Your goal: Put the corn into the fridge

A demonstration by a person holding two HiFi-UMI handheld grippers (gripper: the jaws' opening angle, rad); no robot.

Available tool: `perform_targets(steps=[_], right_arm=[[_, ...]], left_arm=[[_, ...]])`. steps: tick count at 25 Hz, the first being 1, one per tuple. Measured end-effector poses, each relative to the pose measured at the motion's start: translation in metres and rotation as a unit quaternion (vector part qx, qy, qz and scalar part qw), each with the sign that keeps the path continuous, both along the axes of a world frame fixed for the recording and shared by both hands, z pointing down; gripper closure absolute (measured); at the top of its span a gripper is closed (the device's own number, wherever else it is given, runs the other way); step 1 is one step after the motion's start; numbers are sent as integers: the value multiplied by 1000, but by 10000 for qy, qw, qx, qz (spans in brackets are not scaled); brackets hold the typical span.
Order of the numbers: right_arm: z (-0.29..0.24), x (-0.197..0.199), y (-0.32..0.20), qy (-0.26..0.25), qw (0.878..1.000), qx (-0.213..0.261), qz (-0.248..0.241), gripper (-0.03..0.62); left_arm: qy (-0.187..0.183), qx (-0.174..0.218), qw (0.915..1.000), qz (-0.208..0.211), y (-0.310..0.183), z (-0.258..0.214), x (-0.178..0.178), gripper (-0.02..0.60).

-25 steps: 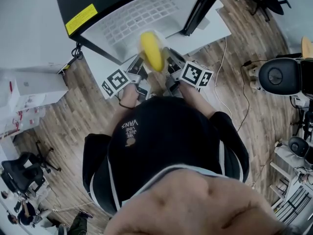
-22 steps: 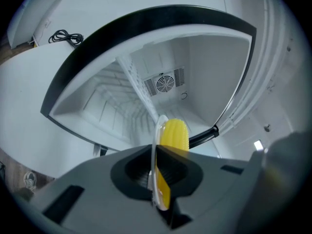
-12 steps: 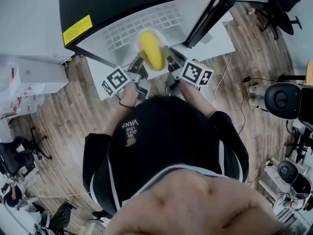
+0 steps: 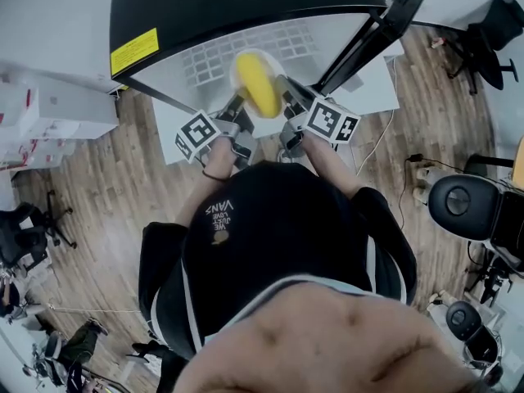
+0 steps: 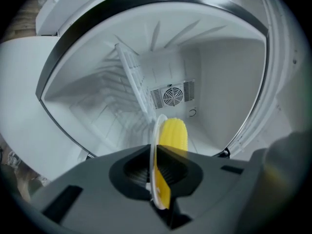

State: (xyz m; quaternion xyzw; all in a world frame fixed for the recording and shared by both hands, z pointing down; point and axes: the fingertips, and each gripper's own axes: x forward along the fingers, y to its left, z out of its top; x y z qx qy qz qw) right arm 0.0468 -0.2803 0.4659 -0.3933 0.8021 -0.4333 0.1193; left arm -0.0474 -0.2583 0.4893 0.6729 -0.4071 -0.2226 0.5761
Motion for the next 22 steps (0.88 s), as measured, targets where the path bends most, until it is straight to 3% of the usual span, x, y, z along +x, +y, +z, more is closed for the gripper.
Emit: perform_targets(steps=[22], right_arm=[[-2, -17, -33, -47, 9993, 45, -361, 565]], left_arm=[[888, -473, 9920, -767, -17, 2, -14, 548]])
